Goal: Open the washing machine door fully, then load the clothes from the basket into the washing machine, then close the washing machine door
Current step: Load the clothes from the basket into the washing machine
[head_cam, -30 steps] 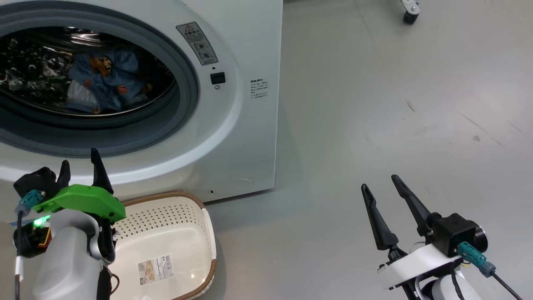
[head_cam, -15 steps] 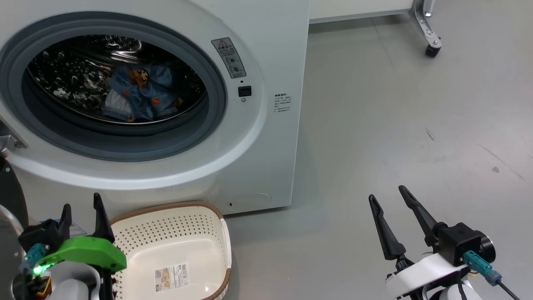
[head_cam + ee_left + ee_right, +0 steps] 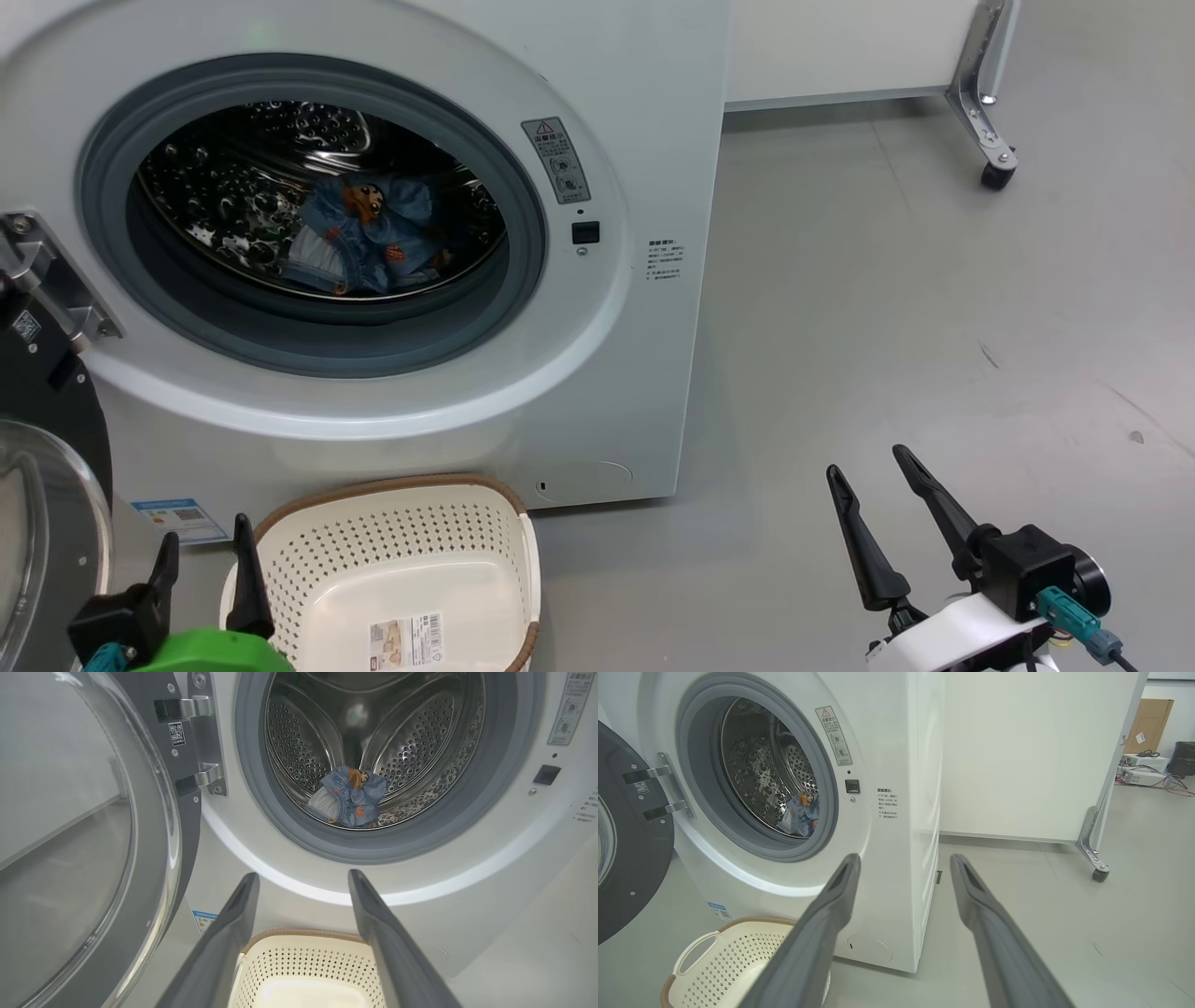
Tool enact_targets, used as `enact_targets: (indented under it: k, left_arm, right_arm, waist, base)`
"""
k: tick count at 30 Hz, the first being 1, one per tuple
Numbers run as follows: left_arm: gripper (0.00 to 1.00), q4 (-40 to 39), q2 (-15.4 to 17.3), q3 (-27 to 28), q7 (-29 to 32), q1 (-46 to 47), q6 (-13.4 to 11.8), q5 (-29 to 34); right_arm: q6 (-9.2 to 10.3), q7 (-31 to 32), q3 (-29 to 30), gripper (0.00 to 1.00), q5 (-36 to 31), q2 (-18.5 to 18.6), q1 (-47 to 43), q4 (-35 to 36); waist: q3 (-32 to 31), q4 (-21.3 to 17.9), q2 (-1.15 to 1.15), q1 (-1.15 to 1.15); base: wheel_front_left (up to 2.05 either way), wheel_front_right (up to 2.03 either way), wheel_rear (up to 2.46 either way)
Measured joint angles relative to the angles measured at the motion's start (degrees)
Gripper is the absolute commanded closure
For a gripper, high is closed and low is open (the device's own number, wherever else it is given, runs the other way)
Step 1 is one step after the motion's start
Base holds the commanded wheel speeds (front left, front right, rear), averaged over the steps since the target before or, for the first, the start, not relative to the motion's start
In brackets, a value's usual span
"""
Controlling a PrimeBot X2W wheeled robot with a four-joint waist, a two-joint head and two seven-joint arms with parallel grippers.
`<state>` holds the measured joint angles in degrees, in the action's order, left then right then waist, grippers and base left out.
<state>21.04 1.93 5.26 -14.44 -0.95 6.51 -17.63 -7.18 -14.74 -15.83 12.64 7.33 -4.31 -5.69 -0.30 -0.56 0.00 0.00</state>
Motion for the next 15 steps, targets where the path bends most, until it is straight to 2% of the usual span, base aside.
enact_targets:
  k: [15]
  left_arm:
    - [0.0,-8.4,0.1,-1.1,0.0,-7.6,-1.2,-0.2]
  right_arm:
    - [-0.01,0.0,-0.8,0.0,0.0,0.3,-0.9,0.4]
  waist:
    - [-0.7,1.7,0.0,0.0]
  base:
    - [0.0,0.0,0.0]
